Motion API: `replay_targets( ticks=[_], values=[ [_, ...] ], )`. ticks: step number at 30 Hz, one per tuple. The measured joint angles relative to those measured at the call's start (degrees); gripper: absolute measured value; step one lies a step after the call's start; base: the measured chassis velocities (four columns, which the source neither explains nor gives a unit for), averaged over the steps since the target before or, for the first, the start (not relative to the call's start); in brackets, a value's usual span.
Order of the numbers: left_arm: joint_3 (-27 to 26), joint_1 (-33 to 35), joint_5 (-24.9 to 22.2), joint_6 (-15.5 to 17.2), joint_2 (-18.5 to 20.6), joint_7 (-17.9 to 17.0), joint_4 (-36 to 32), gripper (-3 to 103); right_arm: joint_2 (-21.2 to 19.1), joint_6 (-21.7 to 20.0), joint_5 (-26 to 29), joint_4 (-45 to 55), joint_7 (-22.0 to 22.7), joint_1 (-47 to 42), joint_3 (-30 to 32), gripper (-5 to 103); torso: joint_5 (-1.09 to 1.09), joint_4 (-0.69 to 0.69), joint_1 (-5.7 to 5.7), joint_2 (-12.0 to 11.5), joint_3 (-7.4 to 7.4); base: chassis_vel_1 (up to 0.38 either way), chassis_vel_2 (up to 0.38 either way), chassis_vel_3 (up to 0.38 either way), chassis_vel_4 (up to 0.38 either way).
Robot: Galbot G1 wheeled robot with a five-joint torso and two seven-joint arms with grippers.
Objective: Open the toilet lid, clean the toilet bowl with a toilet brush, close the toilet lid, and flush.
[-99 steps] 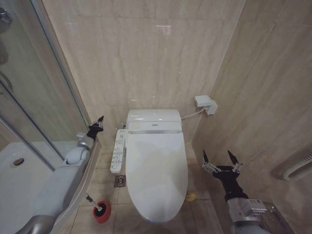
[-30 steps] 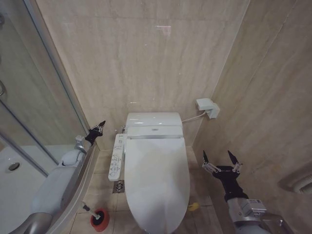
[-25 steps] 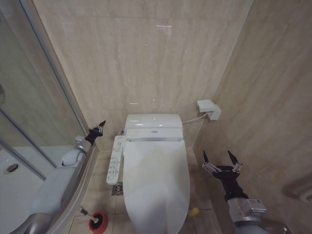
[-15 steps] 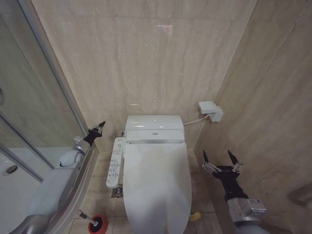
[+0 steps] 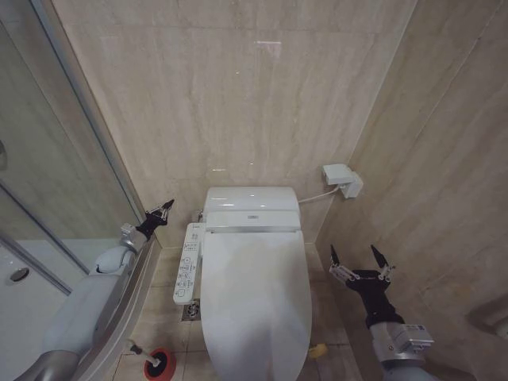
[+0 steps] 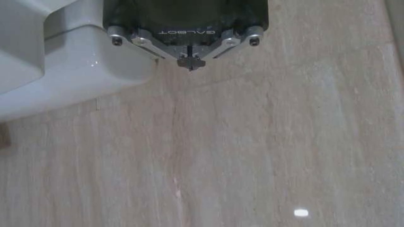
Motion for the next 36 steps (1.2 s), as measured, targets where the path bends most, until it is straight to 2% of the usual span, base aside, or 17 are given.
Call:
replay_targets(
  ticks=[21,28,31,33,36],
  values=[
    [-0.2,0.1,0.0,-0.3,-0.6,0.4,0.2,0,0.0,0.0,0.0,0.0,0.0,0.0,0.0,100,0.0,0.01,0.01,0.0,0.0,0.0,0.0,0.0,0.0],
    [1.8,-0.5,0.1,-2.7,1.1,5.1,2.8,0,0.0,0.0,0.0,0.0,0.0,0.0,0.0,100,0.0,0.0,0.01,0.0,0.0,0.0,0.0,0.0,0.0],
    [3.8,-1.5,0.2,-5.1,2.0,9.4,5.3,0,0.0,0.0,0.0,0.0,0.0,0.0,0.0,100,0.0,0.01,0.01,0.0,0.0,0.0,0.0,0.0,0.0],
    [4.2,-1.8,0.3,-5.6,2.2,10.3,5.8,0,0.0,0.0,0.0,0.0,0.0,0.0,0.0,100,-0.01,0.0,0.01,0.0,0.0,0.0,0.0,0.0,0.0],
    [6.0,-3.6,0.7,-7.6,2.4,13.7,8.0,0,0.0,0.0,0.0,0.0,0.0,0.0,0.0,100,-0.01,-0.01,0.01,0.0,0.0,0.0,0.0,0.0,0.0]
  ],
)
